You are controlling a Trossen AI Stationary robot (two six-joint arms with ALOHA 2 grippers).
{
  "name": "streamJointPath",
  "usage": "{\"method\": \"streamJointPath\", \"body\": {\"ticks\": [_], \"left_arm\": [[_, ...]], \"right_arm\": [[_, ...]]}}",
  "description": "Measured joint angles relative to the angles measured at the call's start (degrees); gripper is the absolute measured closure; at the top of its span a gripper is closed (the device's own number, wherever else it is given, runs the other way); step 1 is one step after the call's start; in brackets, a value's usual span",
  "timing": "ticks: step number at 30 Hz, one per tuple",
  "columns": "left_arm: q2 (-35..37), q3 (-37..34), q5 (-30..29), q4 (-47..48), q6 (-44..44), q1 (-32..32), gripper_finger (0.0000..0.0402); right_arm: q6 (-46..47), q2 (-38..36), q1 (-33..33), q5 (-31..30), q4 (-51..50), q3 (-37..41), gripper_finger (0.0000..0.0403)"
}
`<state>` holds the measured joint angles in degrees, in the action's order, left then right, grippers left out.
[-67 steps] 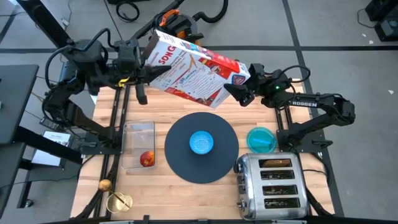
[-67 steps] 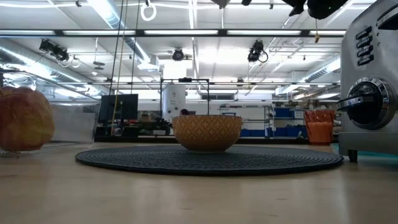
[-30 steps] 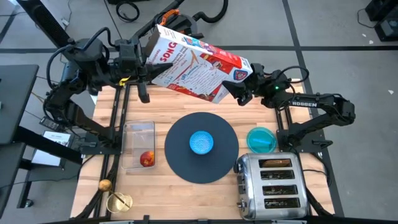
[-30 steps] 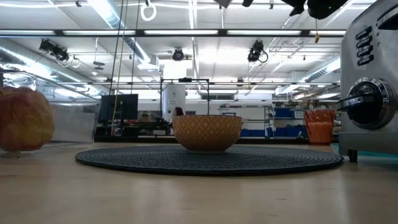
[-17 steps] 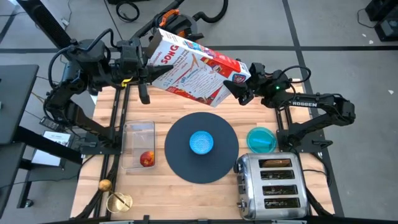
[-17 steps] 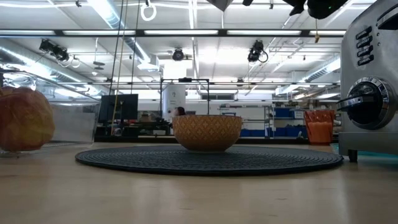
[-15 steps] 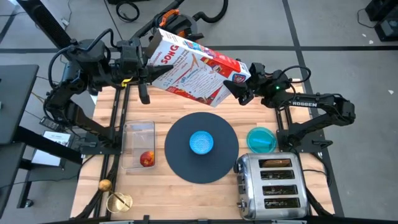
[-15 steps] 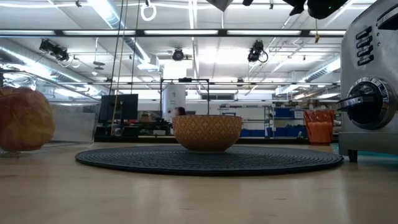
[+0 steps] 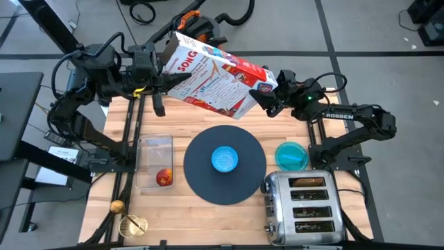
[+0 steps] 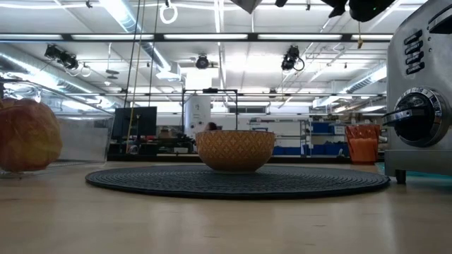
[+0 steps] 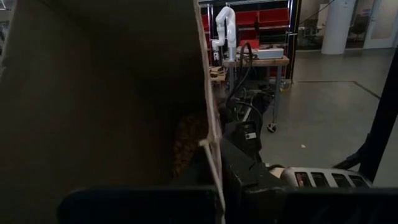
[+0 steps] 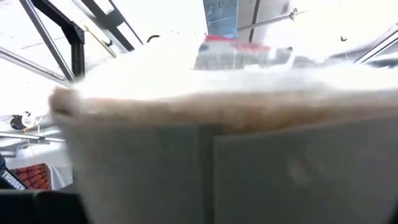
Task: Arrange a breakfast setting
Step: Pour the cereal from the cereal box into a blue bowl
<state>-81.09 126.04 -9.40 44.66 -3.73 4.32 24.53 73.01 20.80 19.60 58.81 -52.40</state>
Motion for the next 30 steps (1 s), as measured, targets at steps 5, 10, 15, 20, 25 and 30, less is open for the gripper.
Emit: {"method": "streamJointPath", "body": {"ticks": [5, 10, 15, 20, 25, 30], "left_arm": [[1.1, 0.0, -0.9, 0.0, 0.0, 0.0, 0.0401], [1.4, 0.0, -1.1, 0.0, 0.0, 0.0, 0.0401], [1.4, 0.0, -1.1, 0.2, 0.1, 0.0, 0.0401], [1.4, 0.0, -1.1, 0.4, 0.1, 0.0, 0.0401], [1.3, 0.0, -1.3, 1.0, 0.1, 0.0, 0.0401], [0.4, 0.1, -1.3, 0.1, 0.1, 0.0, 0.0401]], "right_arm": [[-0.1, 0.0, 0.1, 0.4, 3.1, 0.0, 0.008], [0.0, 0.0, 0.7, -0.1, 4.0, 0.0, 0.0092], [0.7, 0.0, 0.7, -0.3, 4.0, 0.0, 0.0099], [2.5, 0.0, 0.8, -0.4, 4.2, 0.0, 0.0087], [2.3, 0.0, 0.8, -0.5, 5.9, 0.0, 0.0069], [0.1, 0.0, 0.8, -0.5, 5.3, 0.0, 0.0069]]}}
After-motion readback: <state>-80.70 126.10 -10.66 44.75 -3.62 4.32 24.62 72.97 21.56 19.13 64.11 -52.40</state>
